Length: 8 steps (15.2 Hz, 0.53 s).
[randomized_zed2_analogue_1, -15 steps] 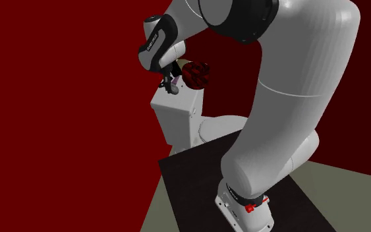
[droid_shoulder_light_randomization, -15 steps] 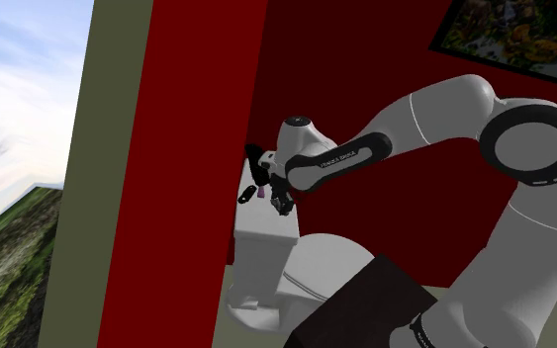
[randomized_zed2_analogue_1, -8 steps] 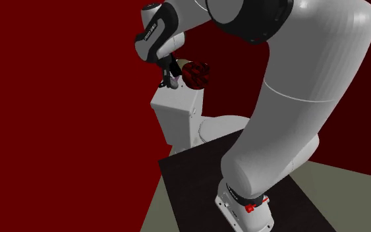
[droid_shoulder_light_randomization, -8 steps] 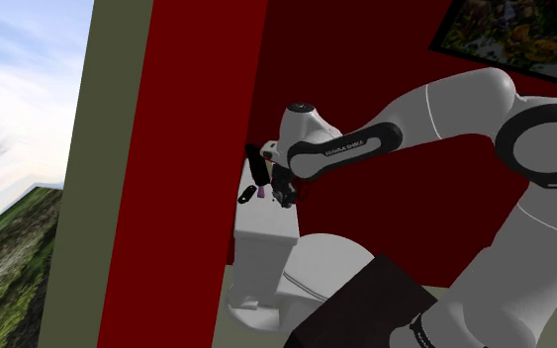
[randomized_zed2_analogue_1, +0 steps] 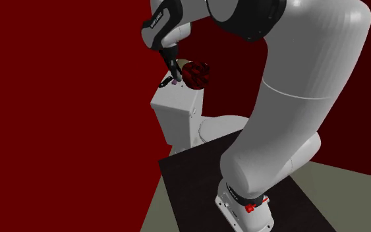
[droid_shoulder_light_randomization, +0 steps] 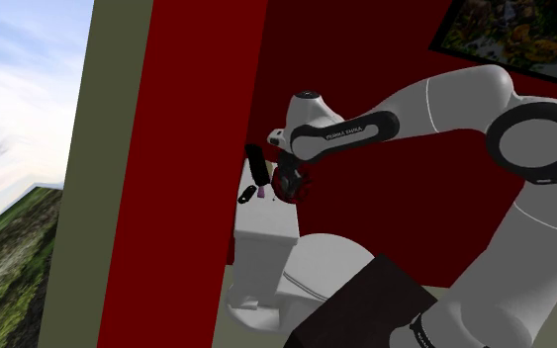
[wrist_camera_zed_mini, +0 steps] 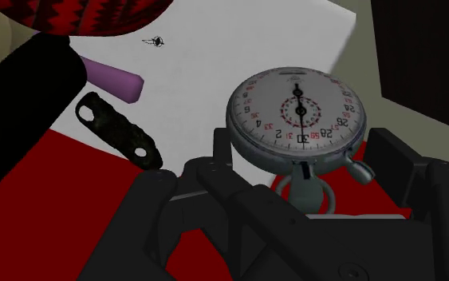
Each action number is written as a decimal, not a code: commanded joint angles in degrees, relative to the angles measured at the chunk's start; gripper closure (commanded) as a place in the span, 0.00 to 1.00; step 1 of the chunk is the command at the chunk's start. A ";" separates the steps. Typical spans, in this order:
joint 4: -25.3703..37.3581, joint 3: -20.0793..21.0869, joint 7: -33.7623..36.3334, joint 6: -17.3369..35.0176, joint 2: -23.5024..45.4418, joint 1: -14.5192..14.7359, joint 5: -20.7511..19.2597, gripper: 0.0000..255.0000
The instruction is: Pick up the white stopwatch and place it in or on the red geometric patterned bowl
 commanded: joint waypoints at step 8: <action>15.83 -3.00 -10.92 -4.27 10.27 -6.20 1.96 1.00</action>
